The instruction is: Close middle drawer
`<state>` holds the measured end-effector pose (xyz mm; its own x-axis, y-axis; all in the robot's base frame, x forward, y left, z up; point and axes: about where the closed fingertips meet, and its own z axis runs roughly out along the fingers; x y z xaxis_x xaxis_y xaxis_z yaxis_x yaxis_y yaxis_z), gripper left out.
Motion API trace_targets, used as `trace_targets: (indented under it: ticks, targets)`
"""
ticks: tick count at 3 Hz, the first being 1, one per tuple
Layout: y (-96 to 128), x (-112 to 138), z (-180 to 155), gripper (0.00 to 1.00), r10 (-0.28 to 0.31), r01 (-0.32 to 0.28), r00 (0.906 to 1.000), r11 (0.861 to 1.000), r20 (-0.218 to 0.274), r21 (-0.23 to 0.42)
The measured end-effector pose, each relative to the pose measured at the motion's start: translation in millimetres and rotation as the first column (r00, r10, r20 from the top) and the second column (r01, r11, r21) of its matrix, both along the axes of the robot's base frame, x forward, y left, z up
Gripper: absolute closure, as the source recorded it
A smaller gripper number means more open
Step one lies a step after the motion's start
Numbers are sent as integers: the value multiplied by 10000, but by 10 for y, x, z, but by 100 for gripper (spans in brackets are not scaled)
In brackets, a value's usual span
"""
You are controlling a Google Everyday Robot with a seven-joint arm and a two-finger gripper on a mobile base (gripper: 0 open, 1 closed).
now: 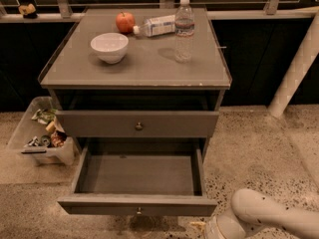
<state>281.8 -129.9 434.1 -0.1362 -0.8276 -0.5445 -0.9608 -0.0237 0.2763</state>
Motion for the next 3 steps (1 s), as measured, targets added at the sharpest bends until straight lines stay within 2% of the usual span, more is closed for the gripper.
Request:
trace_targets:
  ticks: [1,2,3]
  targets:
    - [-5,10,-82,0,-216,221,9992,9996,-346,152]
    - [135,256,-261,0,177,-151,9990,9979,-409,633]
    - [336,661,-325,0,534,-545,9985,9930,125,1044]
